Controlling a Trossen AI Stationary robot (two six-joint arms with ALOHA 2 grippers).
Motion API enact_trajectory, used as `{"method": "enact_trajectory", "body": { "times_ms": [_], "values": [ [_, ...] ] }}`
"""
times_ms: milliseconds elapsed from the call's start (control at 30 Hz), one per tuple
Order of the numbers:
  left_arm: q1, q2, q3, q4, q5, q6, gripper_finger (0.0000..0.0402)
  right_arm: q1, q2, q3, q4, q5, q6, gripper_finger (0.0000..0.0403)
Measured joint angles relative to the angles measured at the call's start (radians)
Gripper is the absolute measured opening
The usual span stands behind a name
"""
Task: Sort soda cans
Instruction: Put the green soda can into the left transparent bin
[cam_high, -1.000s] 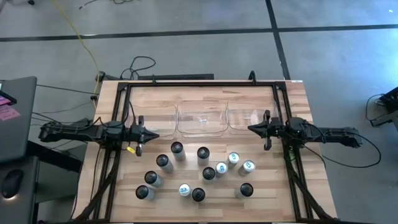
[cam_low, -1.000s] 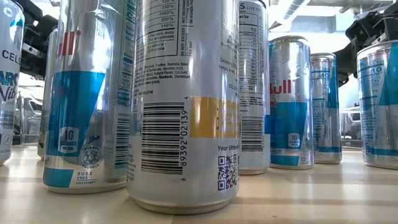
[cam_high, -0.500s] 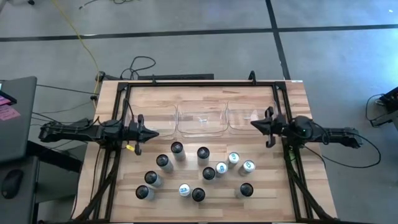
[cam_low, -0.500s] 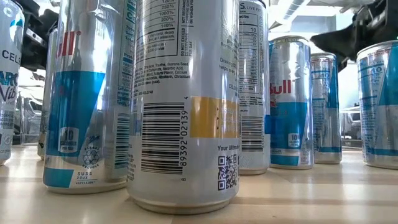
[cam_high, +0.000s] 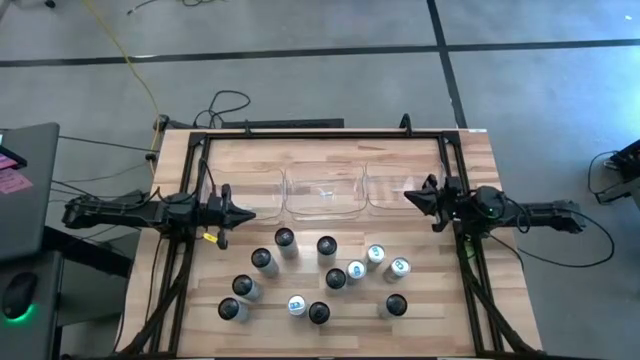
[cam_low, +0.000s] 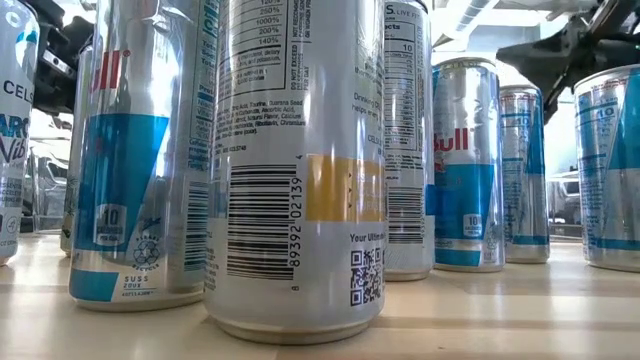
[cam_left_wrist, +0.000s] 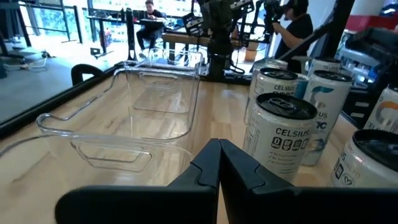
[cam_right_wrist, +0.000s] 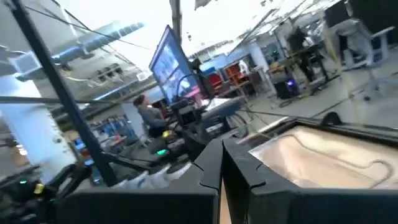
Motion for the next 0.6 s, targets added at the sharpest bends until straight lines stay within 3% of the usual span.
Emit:
{"method": "enact_trajectory", "body": {
  "times_ms": [267,433,600],
  "values": [
    [0.0,0.0,0.0,-0.012,0.0,0.113,0.0,0.095,0.198,0.001,0.153,0.114,-0.03,0.0033],
    [0.0,0.0,0.0,0.026,-0.001,0.176,0.0,0.052,0.261,0.036,0.214,0.208,-0.266,0.0033],
    [0.0,0.001,0.009,0.0,-0.027,0.17,0.0005,-0.025,0.28,0.044,0.338,0.245,-0.276,0.0033]
  ]
}}
